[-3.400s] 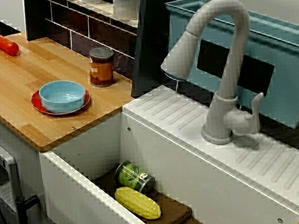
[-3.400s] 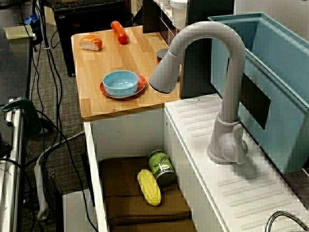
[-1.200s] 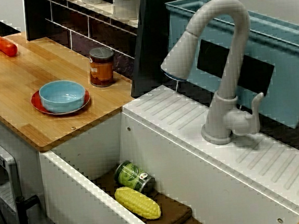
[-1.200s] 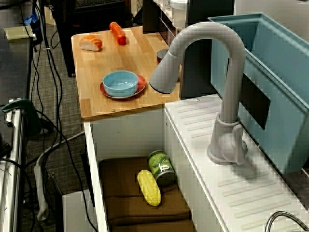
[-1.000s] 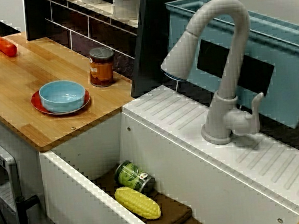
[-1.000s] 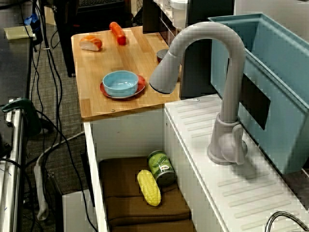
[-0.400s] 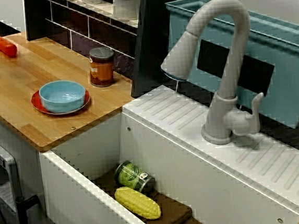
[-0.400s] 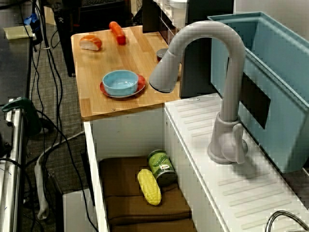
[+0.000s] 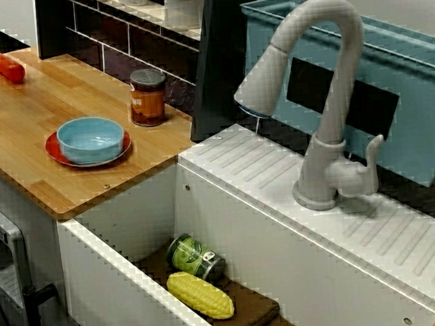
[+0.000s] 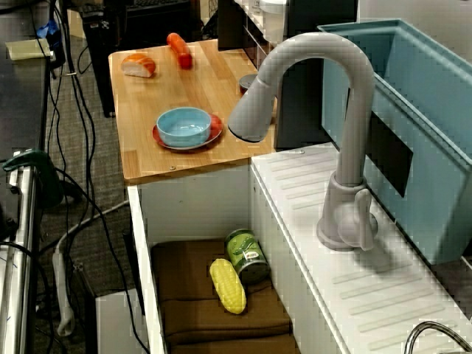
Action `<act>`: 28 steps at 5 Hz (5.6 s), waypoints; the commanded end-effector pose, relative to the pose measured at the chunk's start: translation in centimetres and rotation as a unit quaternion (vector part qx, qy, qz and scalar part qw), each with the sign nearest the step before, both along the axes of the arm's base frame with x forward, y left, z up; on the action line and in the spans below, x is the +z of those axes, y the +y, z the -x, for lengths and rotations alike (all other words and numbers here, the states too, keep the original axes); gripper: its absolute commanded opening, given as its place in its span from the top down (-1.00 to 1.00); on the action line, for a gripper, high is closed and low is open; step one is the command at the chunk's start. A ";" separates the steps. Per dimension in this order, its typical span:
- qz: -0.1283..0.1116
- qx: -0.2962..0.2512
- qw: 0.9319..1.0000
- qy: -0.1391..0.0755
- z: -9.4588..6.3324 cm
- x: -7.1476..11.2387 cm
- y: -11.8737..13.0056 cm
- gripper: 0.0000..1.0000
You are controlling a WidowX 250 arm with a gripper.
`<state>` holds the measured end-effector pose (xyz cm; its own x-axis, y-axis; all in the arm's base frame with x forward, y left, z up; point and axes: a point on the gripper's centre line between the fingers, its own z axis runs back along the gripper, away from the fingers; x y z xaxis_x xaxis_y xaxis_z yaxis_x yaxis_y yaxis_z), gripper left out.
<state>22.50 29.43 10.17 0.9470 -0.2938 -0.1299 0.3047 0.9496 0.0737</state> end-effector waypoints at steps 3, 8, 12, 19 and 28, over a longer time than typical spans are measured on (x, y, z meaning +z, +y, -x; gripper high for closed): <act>-0.027 -0.041 0.998 -0.026 -2.4 0.8 0.9 -1.00; -0.057 0.010 0.997 -0.046 -4.6 -1.2 1.8 -1.00; -0.052 0.006 0.998 -0.031 -4.4 -2.2 0.8 -1.00; -0.053 0.014 0.998 -0.011 -4.5 -3.6 0.7 -0.44; 0.008 -0.048 0.996 -0.076 -6.0 2.5 -4.1 1.00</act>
<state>28.07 25.24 8.99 0.9252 -0.3789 -0.0211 0.3794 0.9249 0.0261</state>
